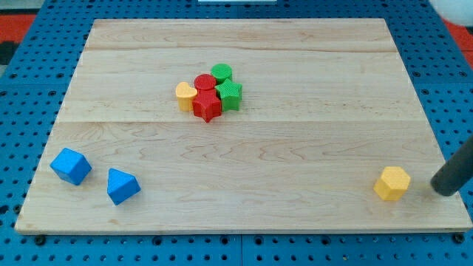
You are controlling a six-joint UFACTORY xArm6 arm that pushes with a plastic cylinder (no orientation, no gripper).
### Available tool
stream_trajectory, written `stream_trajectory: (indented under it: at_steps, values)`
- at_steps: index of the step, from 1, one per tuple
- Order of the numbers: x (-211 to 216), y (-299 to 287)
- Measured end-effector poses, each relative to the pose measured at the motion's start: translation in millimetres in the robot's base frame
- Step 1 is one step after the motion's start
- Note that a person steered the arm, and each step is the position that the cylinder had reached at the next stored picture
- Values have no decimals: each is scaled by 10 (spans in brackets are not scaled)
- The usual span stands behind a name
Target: Move the yellow hexagon diagonal to the red star
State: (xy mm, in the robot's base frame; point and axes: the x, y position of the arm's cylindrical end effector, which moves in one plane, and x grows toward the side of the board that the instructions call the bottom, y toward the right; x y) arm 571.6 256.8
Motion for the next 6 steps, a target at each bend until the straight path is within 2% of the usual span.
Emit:
stream_trajectory:
  at_steps: [3,5,6]
  values:
    - [-544,-2071]
    - [-1081,-3102]
    - [-1124,-3765]
